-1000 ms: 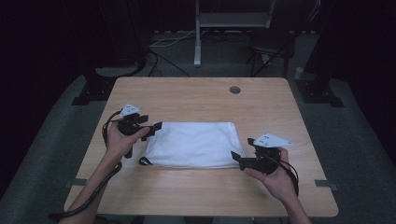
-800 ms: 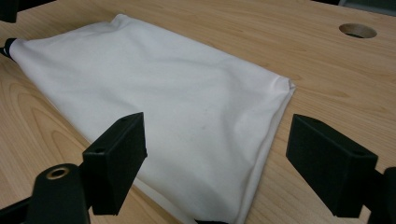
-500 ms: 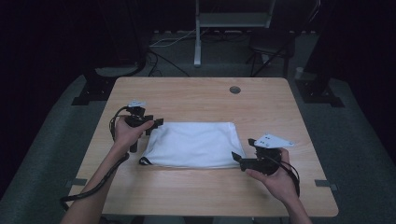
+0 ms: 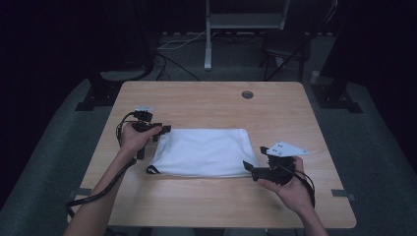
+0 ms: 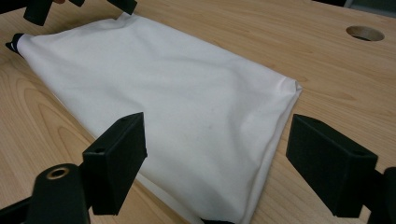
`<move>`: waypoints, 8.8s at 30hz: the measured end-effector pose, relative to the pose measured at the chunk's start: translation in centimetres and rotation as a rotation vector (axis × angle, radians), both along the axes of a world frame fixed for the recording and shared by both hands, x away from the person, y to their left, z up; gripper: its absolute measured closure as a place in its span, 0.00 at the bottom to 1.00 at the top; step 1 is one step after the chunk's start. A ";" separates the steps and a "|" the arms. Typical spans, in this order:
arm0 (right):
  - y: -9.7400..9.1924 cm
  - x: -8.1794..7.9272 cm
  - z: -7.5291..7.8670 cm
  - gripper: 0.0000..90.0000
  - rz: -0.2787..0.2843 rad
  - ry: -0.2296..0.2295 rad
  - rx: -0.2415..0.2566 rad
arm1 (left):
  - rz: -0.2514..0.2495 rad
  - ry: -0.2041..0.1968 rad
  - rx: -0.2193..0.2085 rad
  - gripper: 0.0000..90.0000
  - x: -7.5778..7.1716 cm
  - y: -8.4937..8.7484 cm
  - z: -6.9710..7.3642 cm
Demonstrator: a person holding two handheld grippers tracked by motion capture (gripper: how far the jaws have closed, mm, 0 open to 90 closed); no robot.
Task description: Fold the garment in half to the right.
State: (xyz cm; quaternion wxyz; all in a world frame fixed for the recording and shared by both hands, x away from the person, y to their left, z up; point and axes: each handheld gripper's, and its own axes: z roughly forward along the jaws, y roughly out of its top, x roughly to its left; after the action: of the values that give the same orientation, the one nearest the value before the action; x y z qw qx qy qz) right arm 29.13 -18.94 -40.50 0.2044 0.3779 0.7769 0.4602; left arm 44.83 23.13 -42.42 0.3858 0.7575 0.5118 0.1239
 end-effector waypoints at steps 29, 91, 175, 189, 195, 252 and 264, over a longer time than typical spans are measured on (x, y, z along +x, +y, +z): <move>-0.2 0.0 -0.4 0.22 -0.002 0.003 -0.009 | 0.001 0.004 -0.058 0.79 -0.5 -0.3 -1.3; 20.3 1.9 0.4 0.22 0.473 -0.010 -0.150 | -0.038 0.029 -0.147 0.93 -1.6 -0.3 2.2; 29.1 4.5 -2.8 0.92 0.540 0.009 -0.285 | -0.035 0.066 -0.144 0.91 -0.9 -0.4 2.0; 27.3 4.1 -1.4 0.93 0.541 -0.024 -0.169 | -0.030 0.067 -0.173 0.92 -0.8 -0.1 2.1; 26.4 3.6 -0.6 0.93 0.541 -0.044 -0.134 | -0.035 0.069 -0.168 0.92 -0.8 -0.4 2.5; 29.4 5.2 -3.1 0.80 0.472 0.034 -0.266 | -0.036 0.075 -0.134 0.91 -0.8 -0.5 2.3; 28.8 4.5 -2.5 0.89 0.451 -0.013 -0.246 | -0.034 0.072 -0.135 0.91 -0.6 -0.4 2.5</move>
State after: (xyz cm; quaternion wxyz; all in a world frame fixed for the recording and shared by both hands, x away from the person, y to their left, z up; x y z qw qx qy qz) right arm 33.58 9.88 -42.98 0.1461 0.1644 0.8903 0.3987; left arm 44.20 22.75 -39.88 0.4195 0.7422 0.5198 0.0553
